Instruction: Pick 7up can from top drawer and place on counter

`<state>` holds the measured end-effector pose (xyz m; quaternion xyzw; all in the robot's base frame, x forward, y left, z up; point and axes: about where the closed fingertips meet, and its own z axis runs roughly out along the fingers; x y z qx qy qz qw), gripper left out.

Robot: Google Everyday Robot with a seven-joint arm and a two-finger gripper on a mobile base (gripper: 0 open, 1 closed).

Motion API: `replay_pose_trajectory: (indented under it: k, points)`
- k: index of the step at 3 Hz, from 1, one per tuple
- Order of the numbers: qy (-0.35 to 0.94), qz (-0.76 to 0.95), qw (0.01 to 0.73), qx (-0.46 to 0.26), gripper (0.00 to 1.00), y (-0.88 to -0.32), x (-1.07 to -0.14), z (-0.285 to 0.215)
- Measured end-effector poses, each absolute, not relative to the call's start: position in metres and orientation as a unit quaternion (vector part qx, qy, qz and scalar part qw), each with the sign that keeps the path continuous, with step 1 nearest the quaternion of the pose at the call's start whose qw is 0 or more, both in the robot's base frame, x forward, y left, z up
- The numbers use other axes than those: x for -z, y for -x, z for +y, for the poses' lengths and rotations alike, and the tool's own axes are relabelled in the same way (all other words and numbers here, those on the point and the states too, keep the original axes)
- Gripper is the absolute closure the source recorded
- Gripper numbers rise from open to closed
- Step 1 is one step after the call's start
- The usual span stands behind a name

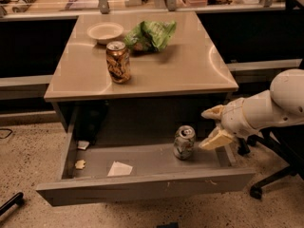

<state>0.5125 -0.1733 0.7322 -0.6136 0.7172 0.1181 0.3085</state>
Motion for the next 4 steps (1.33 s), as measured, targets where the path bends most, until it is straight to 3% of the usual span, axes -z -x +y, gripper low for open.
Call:
replay_pose_trajectory:
  k: [4]
  points:
    - [0.637, 0.704, 0.278, -0.148, 0.34, -0.526, -0.682, -0.133]
